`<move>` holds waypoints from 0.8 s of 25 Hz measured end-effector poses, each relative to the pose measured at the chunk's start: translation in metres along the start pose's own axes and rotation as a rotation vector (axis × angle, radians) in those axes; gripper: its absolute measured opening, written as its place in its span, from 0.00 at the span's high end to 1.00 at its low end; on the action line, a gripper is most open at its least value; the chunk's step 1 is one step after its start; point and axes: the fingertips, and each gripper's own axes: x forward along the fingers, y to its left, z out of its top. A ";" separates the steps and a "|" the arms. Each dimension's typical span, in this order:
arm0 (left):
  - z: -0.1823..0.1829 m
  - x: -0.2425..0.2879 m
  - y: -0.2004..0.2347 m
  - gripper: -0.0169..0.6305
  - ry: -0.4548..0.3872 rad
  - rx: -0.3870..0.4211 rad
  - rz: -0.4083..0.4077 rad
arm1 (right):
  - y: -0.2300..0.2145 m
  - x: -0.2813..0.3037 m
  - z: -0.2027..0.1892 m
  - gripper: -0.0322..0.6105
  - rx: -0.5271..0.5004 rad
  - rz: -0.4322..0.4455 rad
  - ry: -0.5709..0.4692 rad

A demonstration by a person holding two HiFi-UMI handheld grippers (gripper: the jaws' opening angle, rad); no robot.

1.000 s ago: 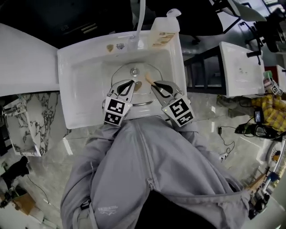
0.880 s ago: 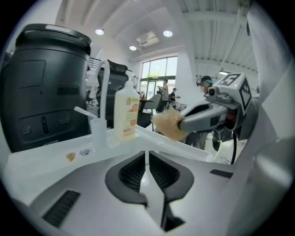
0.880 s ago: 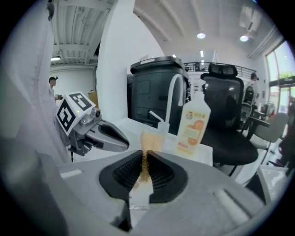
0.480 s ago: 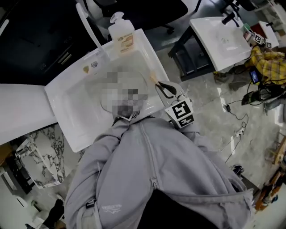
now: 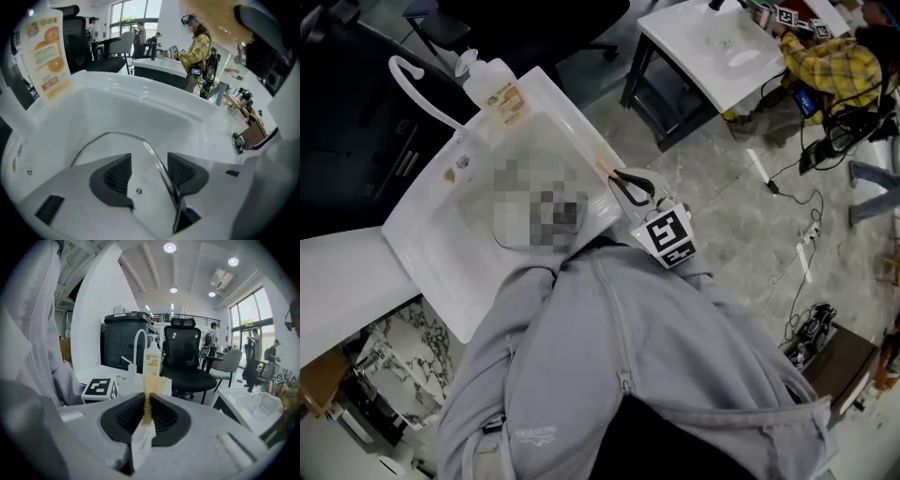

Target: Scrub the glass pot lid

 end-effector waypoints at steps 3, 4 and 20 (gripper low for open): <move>-0.002 0.003 0.000 0.64 0.030 -0.037 -0.016 | 0.004 -0.002 0.001 0.89 -0.012 0.005 -0.007; -0.002 0.003 -0.002 0.67 0.036 -0.030 -0.017 | 0.005 -0.003 0.002 0.89 -0.014 0.007 -0.010; 0.007 -0.109 0.022 0.86 -0.161 -0.098 0.016 | 0.033 0.028 0.034 0.89 -0.032 0.126 -0.090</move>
